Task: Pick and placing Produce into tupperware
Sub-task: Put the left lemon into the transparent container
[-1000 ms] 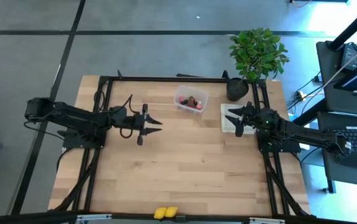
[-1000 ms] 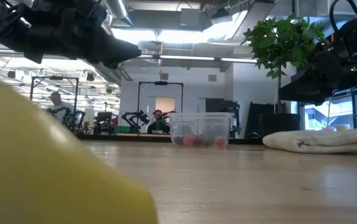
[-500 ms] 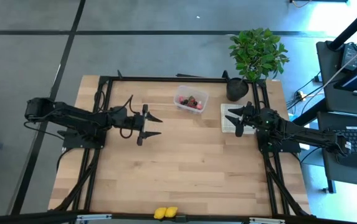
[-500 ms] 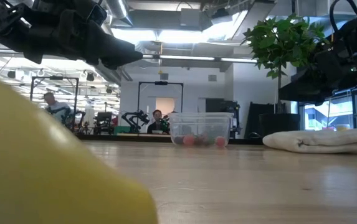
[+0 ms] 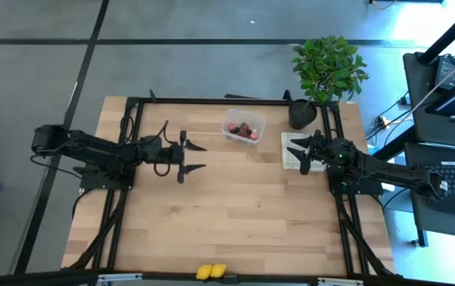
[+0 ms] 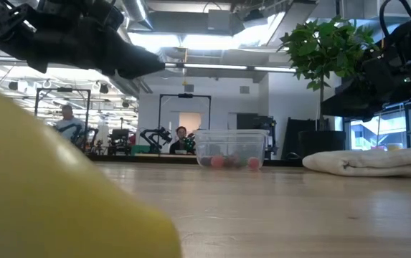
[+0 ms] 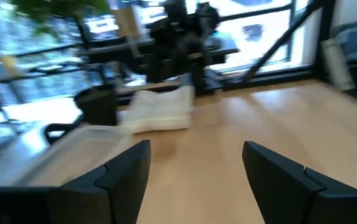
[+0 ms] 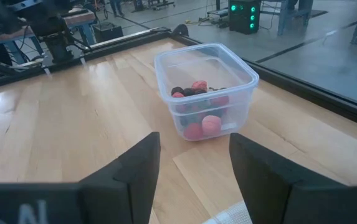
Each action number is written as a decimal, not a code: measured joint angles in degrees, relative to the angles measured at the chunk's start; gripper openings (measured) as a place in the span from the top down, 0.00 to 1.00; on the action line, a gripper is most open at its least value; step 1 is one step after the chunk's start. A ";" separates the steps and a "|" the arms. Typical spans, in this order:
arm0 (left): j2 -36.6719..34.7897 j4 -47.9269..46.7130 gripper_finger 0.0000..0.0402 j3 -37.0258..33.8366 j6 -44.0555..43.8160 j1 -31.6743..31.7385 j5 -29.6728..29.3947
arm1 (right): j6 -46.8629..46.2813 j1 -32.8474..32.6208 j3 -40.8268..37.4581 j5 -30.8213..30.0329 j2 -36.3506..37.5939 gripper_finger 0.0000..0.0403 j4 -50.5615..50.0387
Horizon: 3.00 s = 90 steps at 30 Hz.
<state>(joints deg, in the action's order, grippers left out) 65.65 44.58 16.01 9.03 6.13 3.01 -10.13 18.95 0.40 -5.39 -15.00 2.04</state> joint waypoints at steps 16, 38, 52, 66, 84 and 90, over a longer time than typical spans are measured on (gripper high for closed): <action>0.02 0.13 0.38 0.00 -18.72 3.30 -7.89 | -0.07 0.01 0.00 0.00 0.02 0.52 0.00; 0.04 -15.20 0.38 10.73 1.93 -19.39 -8.61 | 0.00 0.00 0.00 0.02 0.01 0.52 0.00; 6.08 -53.84 0.38 33.99 -16.65 -44.63 -31.65 | -0.03 0.01 0.00 0.02 0.02 0.52 -0.02; 28.19 -66.66 0.38 51.67 -28.88 -49.49 -30.82 | 0.27 0.01 0.02 0.01 0.00 0.52 -0.02; 44.56 -78.47 0.38 71.31 -46.34 -52.20 -26.76 | -0.11 0.01 0.00 0.00 0.02 0.52 0.05; 47.20 -81.38 0.38 74.60 -52.45 -53.79 -23.03 | -0.07 0.01 0.00 0.00 0.02 0.52 -0.01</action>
<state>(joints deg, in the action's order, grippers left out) 112.85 -36.81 90.61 -43.42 -47.66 -20.03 -10.20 18.96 0.41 -5.38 -14.98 2.04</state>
